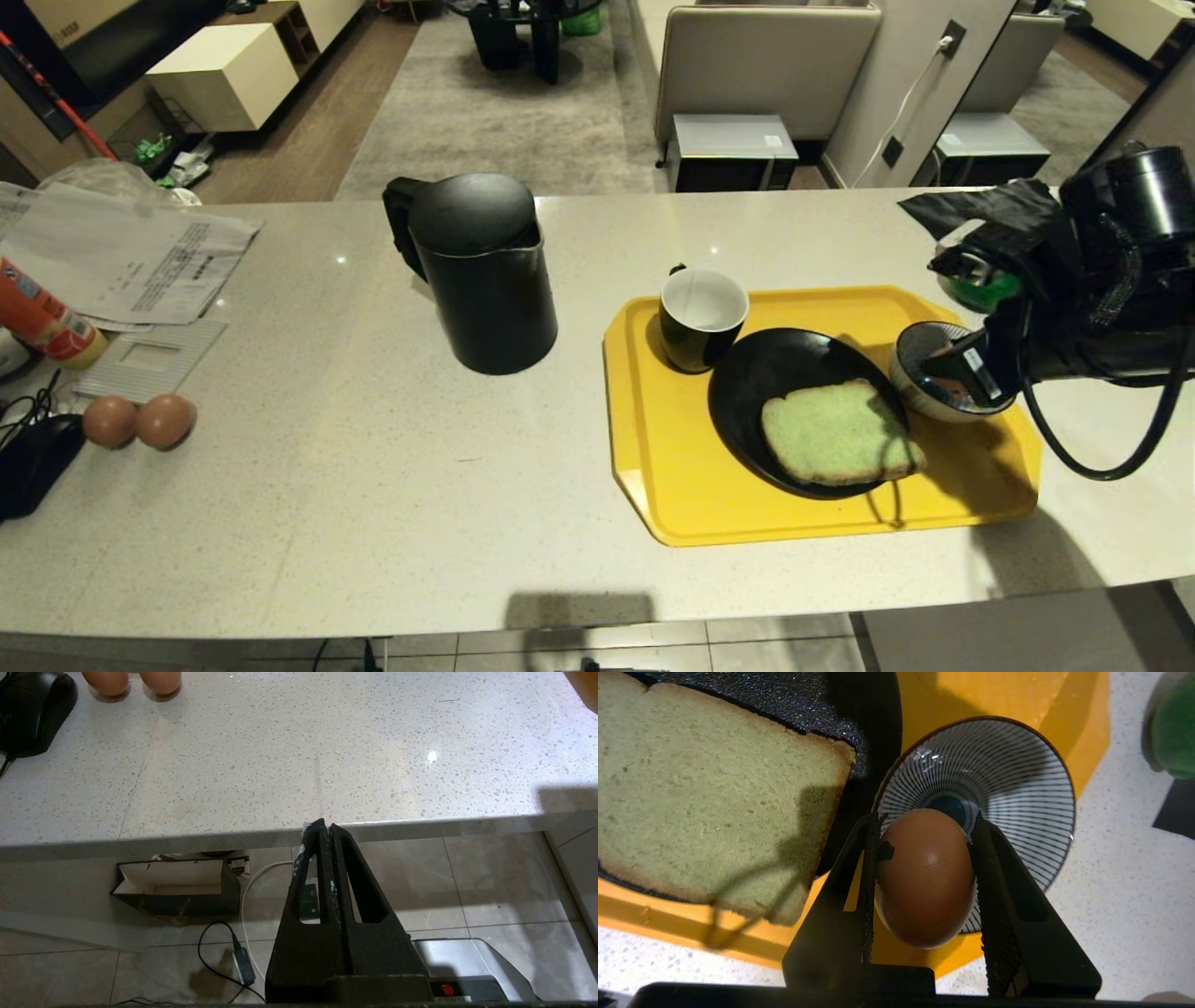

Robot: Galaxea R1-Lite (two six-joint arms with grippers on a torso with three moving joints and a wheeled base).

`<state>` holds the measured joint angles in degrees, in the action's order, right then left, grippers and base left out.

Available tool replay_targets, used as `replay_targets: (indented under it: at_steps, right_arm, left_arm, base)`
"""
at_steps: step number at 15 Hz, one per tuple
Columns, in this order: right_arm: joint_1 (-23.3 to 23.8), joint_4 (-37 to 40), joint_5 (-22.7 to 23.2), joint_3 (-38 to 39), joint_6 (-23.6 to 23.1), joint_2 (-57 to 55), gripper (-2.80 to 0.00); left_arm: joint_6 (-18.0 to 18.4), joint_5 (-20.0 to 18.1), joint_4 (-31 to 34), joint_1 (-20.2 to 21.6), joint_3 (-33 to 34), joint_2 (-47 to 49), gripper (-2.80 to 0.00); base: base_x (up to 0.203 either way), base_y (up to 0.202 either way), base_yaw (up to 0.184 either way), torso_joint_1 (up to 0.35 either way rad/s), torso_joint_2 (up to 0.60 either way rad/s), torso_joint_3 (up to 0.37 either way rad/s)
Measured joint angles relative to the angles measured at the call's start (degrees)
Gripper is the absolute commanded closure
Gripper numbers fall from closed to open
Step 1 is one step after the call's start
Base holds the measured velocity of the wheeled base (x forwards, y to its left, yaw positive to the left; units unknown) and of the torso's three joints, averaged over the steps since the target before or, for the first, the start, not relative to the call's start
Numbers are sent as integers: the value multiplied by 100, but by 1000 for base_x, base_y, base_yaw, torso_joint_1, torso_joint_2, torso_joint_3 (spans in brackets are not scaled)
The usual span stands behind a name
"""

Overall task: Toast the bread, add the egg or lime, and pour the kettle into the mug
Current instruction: Put the egg in the bowl

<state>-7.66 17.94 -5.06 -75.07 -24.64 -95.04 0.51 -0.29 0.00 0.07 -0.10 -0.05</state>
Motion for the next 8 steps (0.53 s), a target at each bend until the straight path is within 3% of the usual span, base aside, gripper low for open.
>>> replay_targets:
  at_steps: [8]
  right_arm:
    - [80, 1, 8, -527, 20, -705, 0]
  left_arm:
    - [0, 2, 0, 0, -1, 0, 0]
  base:
    - [0, 0, 0, 0, 0, 0]
